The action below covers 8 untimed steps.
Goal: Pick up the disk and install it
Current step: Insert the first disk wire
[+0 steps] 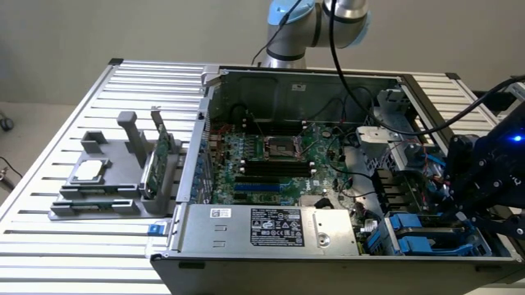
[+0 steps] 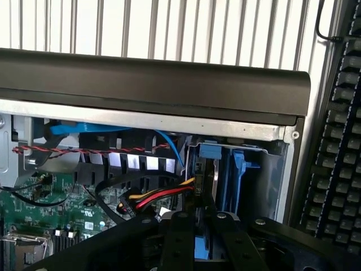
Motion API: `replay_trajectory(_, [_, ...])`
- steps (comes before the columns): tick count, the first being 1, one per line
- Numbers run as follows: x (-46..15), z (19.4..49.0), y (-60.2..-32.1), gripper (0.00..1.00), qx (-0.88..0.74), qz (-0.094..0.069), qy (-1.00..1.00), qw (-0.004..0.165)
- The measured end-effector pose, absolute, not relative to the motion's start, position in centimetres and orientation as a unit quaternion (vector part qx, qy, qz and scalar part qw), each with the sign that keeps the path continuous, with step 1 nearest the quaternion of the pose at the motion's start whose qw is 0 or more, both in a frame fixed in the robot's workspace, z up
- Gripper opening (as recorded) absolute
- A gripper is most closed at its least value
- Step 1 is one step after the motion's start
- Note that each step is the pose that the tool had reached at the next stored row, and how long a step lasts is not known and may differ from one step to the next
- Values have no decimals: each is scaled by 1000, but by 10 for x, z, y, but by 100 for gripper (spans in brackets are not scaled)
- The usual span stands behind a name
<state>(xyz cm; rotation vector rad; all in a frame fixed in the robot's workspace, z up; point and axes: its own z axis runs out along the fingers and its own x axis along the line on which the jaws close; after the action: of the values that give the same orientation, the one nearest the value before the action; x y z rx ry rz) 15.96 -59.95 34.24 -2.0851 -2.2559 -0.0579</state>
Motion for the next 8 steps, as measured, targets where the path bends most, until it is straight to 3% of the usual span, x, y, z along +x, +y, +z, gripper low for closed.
replay_trajectory(8, [158, 342, -599, 17, -686, -24, -726, 29])
